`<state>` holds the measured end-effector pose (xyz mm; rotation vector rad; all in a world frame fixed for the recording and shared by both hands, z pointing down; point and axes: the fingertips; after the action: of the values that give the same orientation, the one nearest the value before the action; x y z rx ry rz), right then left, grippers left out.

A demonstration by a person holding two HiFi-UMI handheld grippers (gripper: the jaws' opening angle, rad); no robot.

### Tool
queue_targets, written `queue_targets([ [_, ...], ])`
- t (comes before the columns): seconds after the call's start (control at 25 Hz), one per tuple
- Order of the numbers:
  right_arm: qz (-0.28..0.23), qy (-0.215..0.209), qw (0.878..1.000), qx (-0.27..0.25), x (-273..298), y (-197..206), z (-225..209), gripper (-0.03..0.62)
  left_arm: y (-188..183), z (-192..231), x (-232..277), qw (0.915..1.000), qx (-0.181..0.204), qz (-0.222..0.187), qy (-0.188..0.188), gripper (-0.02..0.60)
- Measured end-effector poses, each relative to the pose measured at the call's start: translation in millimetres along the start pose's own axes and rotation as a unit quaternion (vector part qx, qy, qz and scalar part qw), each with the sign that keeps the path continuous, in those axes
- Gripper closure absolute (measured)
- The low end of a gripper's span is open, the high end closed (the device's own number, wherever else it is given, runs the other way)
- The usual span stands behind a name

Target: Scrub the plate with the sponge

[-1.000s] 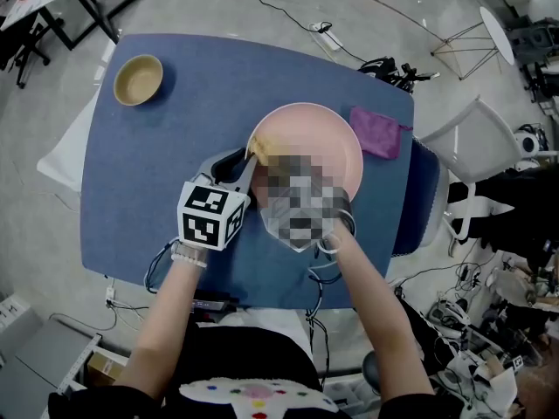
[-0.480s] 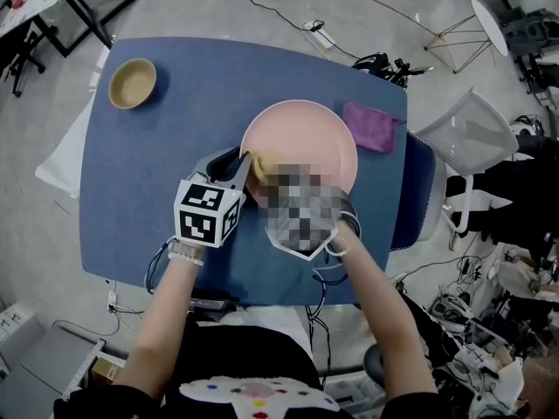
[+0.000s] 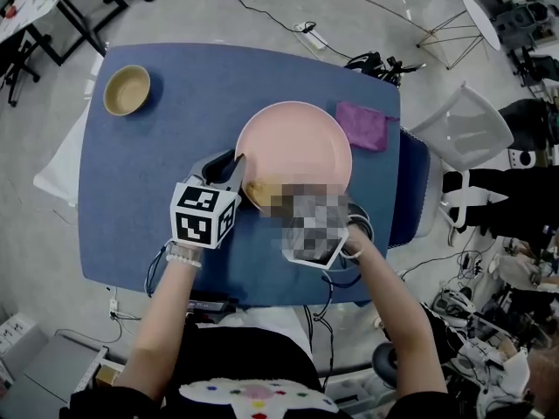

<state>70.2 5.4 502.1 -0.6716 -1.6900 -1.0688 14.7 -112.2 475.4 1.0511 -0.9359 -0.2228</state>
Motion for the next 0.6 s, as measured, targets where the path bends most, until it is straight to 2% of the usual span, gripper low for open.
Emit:
queue_targets([
  [0.28,0.045,-0.021,0.999,0.010,-10.4,24.0,-4.5,0.554,-0.8,0.0,1.1,1.0000,0.000,-0.001,0.001,0.500],
  [0.6,0.081,-0.019,0.996,0.031,-21.9,46.0,-14.1,0.554,-1.5,-0.6,-0.3,1.0000,-0.001,-0.001,0.003,0.500],
])
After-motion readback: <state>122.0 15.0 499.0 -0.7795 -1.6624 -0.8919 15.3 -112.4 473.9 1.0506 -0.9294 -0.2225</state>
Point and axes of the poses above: the fingertips, and each gripper's own axes: x forward along the fingers, z to its left, y out of its underside, and after that the axes turned 11 degrees about x, right-handed
